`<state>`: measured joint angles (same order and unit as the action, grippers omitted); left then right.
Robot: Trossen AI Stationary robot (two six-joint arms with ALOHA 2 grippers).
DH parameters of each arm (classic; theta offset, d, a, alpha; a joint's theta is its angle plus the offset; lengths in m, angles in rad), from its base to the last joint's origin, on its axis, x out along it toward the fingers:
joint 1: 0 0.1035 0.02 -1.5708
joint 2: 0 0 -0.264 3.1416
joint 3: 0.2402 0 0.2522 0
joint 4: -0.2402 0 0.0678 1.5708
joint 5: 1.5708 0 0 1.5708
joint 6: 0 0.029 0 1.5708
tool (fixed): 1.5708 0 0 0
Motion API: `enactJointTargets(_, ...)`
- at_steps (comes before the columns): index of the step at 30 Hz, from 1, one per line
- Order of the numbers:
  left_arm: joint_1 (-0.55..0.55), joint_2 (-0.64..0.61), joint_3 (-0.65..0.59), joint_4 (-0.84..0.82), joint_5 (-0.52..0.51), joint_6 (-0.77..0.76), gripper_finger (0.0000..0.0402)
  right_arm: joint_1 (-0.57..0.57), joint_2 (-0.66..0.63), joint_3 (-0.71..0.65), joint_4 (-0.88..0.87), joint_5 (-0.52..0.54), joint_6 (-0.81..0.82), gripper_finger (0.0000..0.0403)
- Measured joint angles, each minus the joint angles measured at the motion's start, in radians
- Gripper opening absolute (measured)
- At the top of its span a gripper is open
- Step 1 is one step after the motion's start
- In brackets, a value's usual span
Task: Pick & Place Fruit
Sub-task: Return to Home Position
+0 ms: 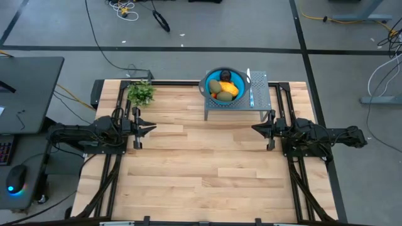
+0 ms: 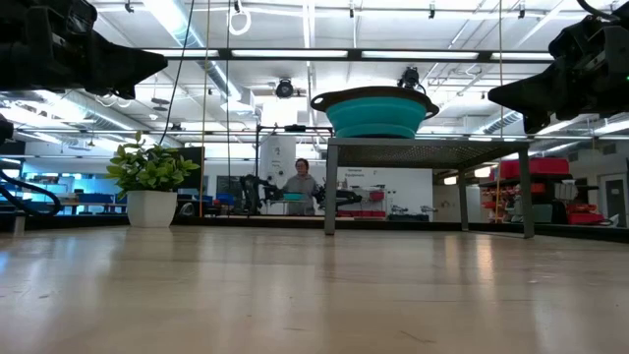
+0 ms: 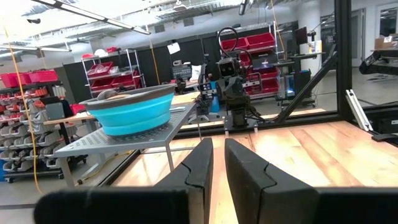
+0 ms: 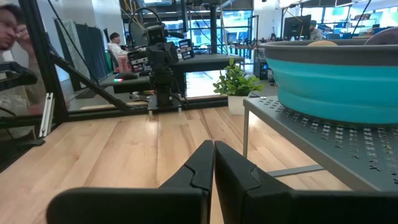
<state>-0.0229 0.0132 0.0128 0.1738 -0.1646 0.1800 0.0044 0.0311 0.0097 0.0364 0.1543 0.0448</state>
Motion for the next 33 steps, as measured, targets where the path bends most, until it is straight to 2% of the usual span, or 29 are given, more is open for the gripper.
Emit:
enactJointTargets(20,0.000,0.001,0.000,0.000,0.000,0.000,0.0049,0.000,0.000,0.000,0.000,0.000,0.000,0.0021)
enactJointTargets(33,-0.002,0.047,0.000,0.000,0.000,0.000,0.0049,0.000,0.000,0.000,0.000,0.000,0.000,0.0021)
